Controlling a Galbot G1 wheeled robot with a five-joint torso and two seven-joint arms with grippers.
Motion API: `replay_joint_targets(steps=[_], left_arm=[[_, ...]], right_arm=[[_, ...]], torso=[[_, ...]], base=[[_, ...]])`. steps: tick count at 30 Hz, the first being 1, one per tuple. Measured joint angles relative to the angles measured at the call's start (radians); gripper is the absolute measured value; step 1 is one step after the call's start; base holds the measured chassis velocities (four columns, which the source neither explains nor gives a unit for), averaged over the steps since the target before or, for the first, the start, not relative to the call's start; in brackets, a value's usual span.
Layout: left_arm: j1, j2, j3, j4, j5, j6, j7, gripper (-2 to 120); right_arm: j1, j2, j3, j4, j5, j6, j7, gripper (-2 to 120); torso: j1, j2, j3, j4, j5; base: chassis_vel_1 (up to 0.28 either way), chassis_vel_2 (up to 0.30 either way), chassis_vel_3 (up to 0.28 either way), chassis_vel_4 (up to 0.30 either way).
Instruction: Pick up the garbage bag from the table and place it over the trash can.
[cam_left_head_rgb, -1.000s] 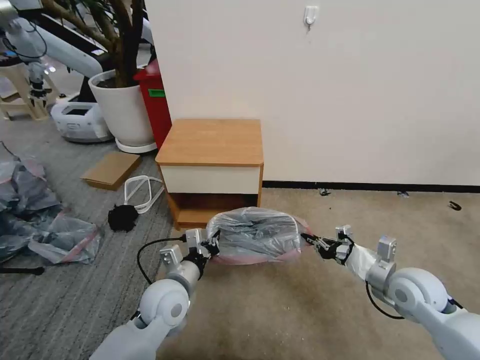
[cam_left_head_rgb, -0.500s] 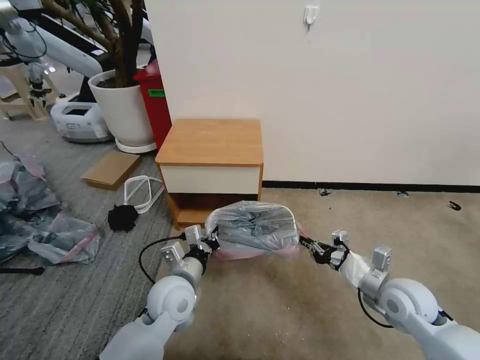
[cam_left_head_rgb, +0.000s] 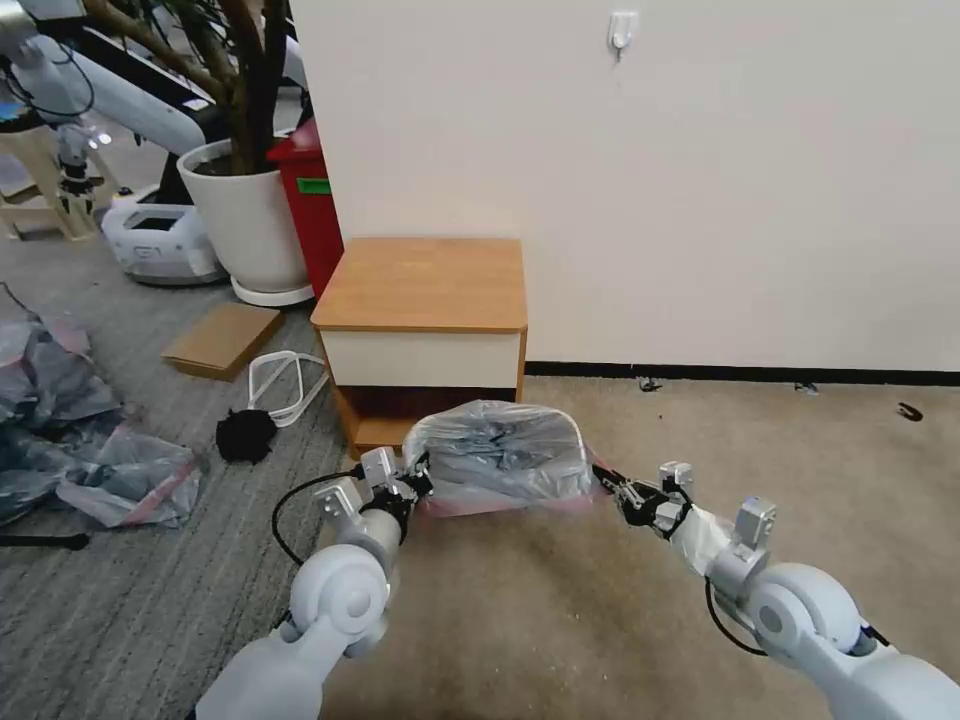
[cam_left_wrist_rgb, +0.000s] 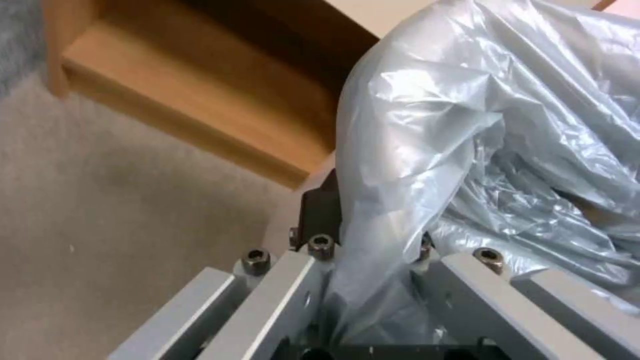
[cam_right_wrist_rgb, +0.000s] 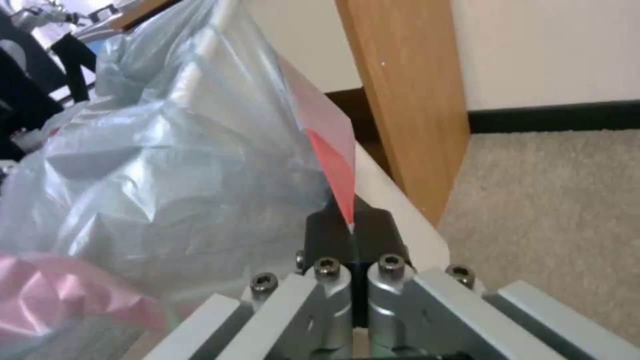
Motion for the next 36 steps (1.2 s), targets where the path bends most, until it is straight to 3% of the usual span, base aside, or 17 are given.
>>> replay_joint_targets(steps=[10,18,25,30,36], left_arm=[[-0.010,-0.017,-0.012,-0.035,-0.149,0.010,-0.079,3],[-0.008,-0.006,-0.034,-0.061,-0.193,0.031,-0.097,3],[-0.006,-0.007,-0.031,-0.045,-0.136,0.013,-0.082,3],[-0.012,-0.026,-0.031,-0.051,-0.195,0.004,-0.119,3],[-0.011,-0.021,-0.056,-0.096,-0.302,0.037,-0.163,2]], right_arm=[[-0.002,0.014,-0.008,-0.018,-0.014,0.028,0.027,0],[0.008,0.027,-0.022,-0.043,-0.038,0.059,0.054,0],[0.003,0.035,-0.024,-0.032,-0.045,0.076,0.074,0],[0.003,0.049,-0.033,-0.033,-0.065,0.095,0.094,0],[0.022,0.060,-0.051,-0.066,-0.079,0.110,0.118,18]], torso=[[0.000,0.000,0.000,-0.0001,0.0000],[0.000,0.000,0.000,-0.0001,0.0001],[0.000,0.000,0.000,-0.0001,-0.0001],[0.000,0.000,0.000,-0.0001,-0.0001],[0.000,0.000,0.000,-0.0002,0.0000]], base=[[0.000,0.000,0.000,0.000],[0.000,0.000,0.000,0.000],[0.000,0.000,0.000,0.000],[0.000,0.000,0.000,0.000],[0.000,0.000,0.000,0.000]])
